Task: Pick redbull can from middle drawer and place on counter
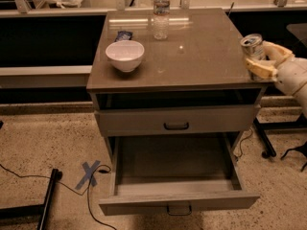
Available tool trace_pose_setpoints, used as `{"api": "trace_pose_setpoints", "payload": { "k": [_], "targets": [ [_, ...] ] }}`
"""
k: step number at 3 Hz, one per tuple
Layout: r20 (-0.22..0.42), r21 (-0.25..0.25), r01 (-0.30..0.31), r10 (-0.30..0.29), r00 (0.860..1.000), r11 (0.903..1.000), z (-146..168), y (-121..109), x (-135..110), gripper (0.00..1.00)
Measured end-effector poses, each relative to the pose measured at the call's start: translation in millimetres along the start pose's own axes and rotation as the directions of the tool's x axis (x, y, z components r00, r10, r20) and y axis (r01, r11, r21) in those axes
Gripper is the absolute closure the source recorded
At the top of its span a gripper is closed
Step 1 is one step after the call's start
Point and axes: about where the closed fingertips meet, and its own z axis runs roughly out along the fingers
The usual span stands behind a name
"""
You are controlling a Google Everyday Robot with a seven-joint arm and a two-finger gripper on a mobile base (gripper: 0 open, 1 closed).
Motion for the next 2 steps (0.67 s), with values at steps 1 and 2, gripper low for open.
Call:
{"api": "trace_pose_setpoints", "payload": {
  "k": [1, 2],
  "targets": [
    [0.001, 0.043, -0.001, 0.001, 1.0, 0.9991, 0, -29, 2, 1.0],
    [0.009, 0.036, -0.017, 0.016, 1.0, 0.9992, 20, -30, 20, 1.0]
  ]
}}
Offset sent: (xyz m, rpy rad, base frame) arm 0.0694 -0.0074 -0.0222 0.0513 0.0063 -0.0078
